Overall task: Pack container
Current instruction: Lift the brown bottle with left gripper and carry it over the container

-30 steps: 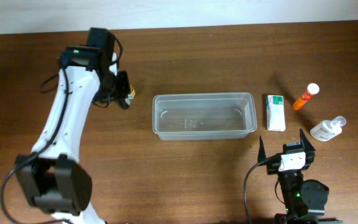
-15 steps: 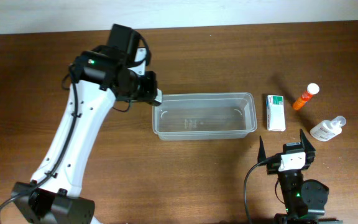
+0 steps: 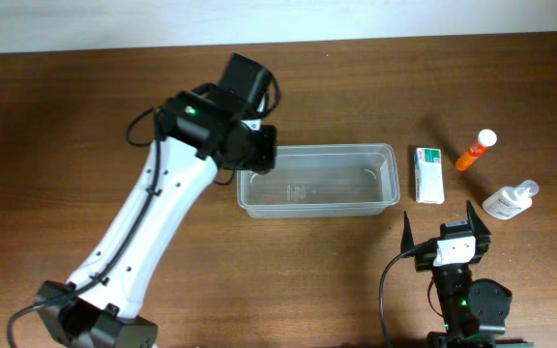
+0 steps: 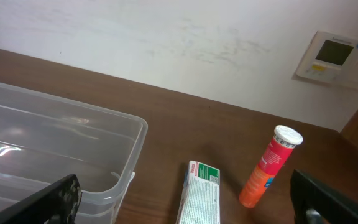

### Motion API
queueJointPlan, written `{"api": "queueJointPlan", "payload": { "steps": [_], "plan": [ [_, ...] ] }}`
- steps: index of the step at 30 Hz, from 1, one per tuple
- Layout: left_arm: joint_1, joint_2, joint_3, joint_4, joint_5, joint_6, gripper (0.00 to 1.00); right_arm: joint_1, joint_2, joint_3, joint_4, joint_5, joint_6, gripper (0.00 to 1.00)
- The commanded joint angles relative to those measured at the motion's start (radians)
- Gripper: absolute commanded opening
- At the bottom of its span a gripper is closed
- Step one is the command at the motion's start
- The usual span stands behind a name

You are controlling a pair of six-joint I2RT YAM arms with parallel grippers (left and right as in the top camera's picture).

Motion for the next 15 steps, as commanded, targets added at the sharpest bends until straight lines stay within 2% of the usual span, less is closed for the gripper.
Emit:
{"api": "queueJointPlan", "payload": {
  "steps": [1,15],
  "plan": [
    [-0.026,0.006,0.016,0.006,-0.113,-0.071,0.06,-0.006,-0.009,-0.007,-0.001,-0.015,-0.003,0.98],
    [-0.029,0.135,0.016,0.003,-0.111,-0.093,0.06,-0.006,-0.009,-0.007,-0.001,-0.015,-0.003,0.99]
  ]
}}
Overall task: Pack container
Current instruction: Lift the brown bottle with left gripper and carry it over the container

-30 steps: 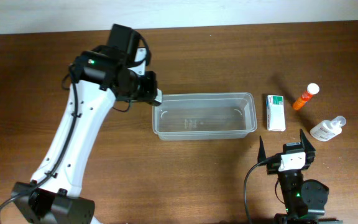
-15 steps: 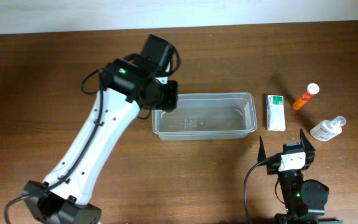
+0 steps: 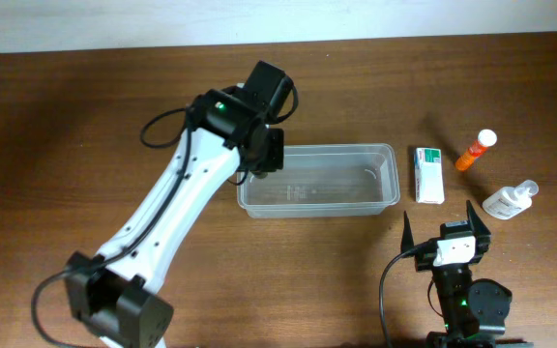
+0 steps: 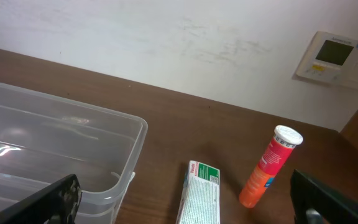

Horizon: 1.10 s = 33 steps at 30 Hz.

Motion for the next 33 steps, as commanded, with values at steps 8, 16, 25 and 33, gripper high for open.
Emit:
{"api": "queueJointPlan", "payload": {
  "steps": [8,16,25,33],
  "plan": [
    [0.000,0.095,0.016,0.008,-0.015,-0.017,0.06,-0.006,-0.009,-0.007,-0.001,-0.016,-0.003,0.98],
    [0.000,0.152,0.016,0.015,-0.015,-0.017,0.06,-0.006,-0.009,-0.007,-0.001,-0.016,-0.003,0.98],
    [0.000,0.193,0.016,0.037,-0.015,-0.035,0.06,-0.006,-0.009,-0.007,-0.001,-0.016,-0.003,0.98],
    [0.000,0.220,0.016,0.054,-0.015,-0.039,0.06,-0.006,-0.009,-0.007,-0.001,-0.016,-0.003,0.98]
  ]
}}
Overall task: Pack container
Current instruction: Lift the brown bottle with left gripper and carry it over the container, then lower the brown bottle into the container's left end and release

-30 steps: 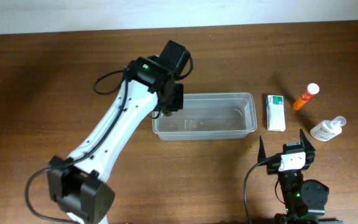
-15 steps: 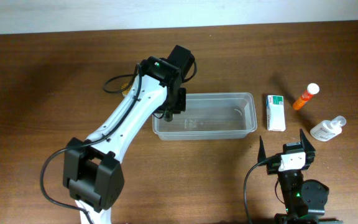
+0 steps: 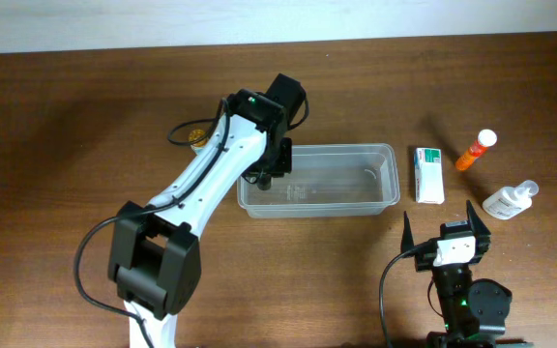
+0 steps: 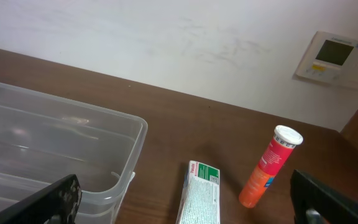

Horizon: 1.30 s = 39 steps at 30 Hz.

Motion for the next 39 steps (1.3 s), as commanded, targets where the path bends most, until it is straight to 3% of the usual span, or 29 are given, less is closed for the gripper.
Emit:
{"api": "queueJointPlan", "payload": {
  "steps": [1,28,31,39],
  "plan": [
    [0.000,0.014,0.016,0.005,-0.014,-0.016,0.06,-0.006,-0.009,-0.007,-0.001,-0.016,-0.003,0.98],
    [0.016,0.095,0.015,0.056,-0.021,-0.039,0.06,-0.006,-0.009,-0.007,-0.001,-0.016,-0.003,0.98],
    [0.016,0.102,0.015,0.057,-0.022,-0.039,0.13,-0.006,-0.009,-0.007,-0.001,-0.016,-0.004,0.98],
    [0.016,0.120,0.015,0.055,-0.022,-0.039,0.14,-0.006,-0.009,-0.007,-0.001,-0.016,-0.004,0.98]
  ]
}}
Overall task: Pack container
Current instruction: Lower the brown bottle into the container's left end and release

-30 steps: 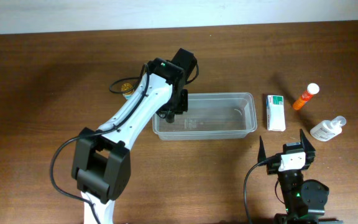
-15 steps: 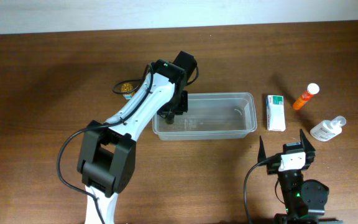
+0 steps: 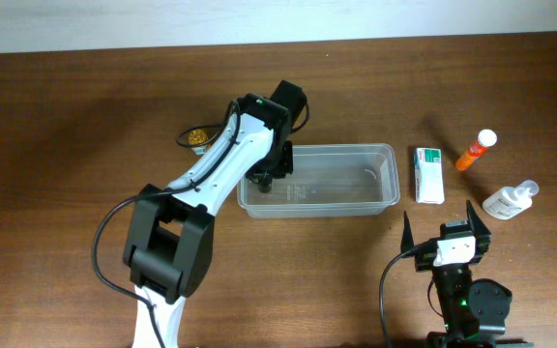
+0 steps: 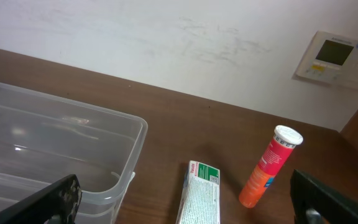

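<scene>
The clear plastic container [image 3: 329,178] lies in the middle of the table, and the right wrist view shows its right end [image 4: 73,149] with nothing in it. My left gripper [image 3: 264,175] reaches over the container's left end; its jaws are dark and hidden from above. A white and green box [image 3: 428,174] [image 4: 199,198], an orange tube with a white cap [image 3: 476,150] [image 4: 270,167] and a clear bottle [image 3: 511,200] lie to the right of the container. My right gripper [image 3: 440,225] [image 4: 191,208] stands wide open near the front edge, facing the box and holding nothing.
A small round golden thing [image 3: 196,137] lies on the table to the left of the container, beside the left arm. A white wall with a thermostat panel [image 4: 335,54] stands behind the table's far edge.
The left arm has swung further round, and its gripper sits slightly lower over the container's left end. More of the golden thing shows. The right gripper and the items on the right have not moved.
The left gripper was first at the outside of the container's left rim, with the arm covering the table to its left. It then stood closer over the rim, then over the left end with the golden thing showing. It remains there now. The right arm stayed still throughout.
</scene>
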### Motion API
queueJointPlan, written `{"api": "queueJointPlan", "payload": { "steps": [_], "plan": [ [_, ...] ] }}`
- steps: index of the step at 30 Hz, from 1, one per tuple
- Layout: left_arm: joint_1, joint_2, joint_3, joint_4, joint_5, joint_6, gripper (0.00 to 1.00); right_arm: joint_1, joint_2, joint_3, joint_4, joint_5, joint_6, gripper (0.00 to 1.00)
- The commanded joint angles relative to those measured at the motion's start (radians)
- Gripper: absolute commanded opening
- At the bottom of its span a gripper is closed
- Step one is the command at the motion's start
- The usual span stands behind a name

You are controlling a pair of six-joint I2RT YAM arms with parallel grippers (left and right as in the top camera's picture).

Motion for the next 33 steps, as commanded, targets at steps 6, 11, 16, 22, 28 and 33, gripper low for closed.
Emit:
{"api": "queueJointPlan", "payload": {
  "steps": [6,11,16,22,28,33],
  "plan": [
    [0.007,0.027,0.015,-0.001,-0.015,-0.013,0.13,-0.006,-0.009,-0.007,-0.001,-0.016,-0.004,0.98],
    [0.007,0.027,0.015,-0.009,-0.015,-0.012,0.26,-0.006,-0.009,-0.007,-0.001,-0.016,-0.004,0.98],
    [0.015,0.027,0.016,-0.025,-0.015,-0.012,0.54,-0.006,-0.009,-0.007,-0.001,-0.016,-0.004,0.98],
    [0.021,0.027,0.016,-0.031,-0.013,-0.012,0.60,-0.006,-0.009,-0.007,-0.001,-0.016,-0.004,0.98],
    [0.022,0.006,0.056,-0.054,-0.011,-0.004,0.61,-0.006,-0.009,-0.007,-0.001,-0.016,-0.004,0.98],
    [0.023,-0.023,0.203,-0.124,-0.011,0.024,0.61,-0.006,-0.009,-0.007,-0.001,-0.016,-0.003,0.98]
  ]
}}
